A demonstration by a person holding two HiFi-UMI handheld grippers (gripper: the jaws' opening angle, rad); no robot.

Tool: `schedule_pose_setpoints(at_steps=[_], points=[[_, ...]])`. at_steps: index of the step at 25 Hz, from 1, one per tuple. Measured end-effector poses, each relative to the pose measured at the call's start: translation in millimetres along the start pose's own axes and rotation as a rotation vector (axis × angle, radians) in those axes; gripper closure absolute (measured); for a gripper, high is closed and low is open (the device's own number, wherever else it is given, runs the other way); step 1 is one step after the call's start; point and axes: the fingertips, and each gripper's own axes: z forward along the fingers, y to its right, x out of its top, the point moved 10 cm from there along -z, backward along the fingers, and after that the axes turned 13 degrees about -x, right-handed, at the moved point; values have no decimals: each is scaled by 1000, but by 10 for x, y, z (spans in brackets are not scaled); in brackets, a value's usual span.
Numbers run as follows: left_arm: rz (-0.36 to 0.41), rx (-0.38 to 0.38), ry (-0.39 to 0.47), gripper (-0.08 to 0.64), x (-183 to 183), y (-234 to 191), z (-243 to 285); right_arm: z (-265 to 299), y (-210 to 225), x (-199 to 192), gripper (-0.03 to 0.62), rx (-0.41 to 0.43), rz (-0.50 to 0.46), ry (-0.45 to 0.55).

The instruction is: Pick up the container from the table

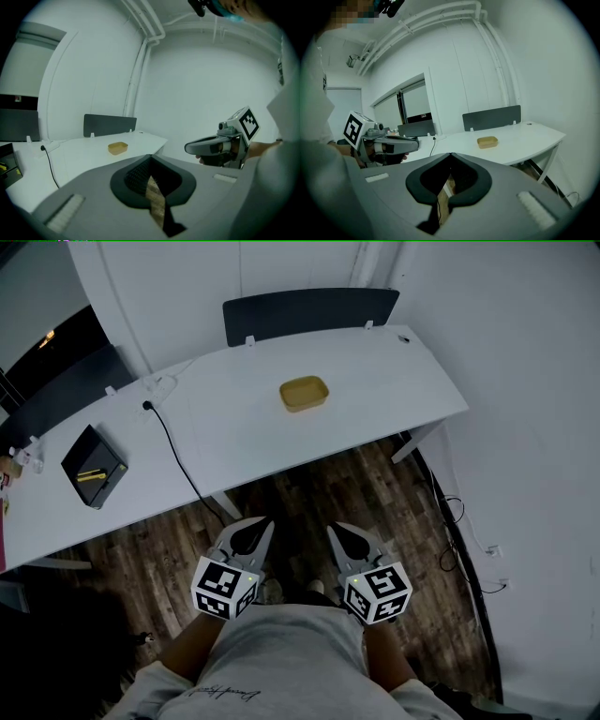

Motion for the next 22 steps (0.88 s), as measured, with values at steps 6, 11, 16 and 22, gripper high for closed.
schedule_pose_setpoints(at_steps=[6, 11, 16, 22], points=[[-4, -20, 6, 560, -9, -122, -135, 16, -176, 6, 577, -20, -9, 4], [-1, -41, 12, 560, 0, -167, -120, 14, -204, -39, 577, -35, 0, -2], [-6, -50, 11, 560, -4, -207, -88, 51, -204, -21, 577, -38, -4, -1], [-4, -43, 17, 560, 26, -302, -31, 150, -183, 61, 577, -30, -4, 11]])
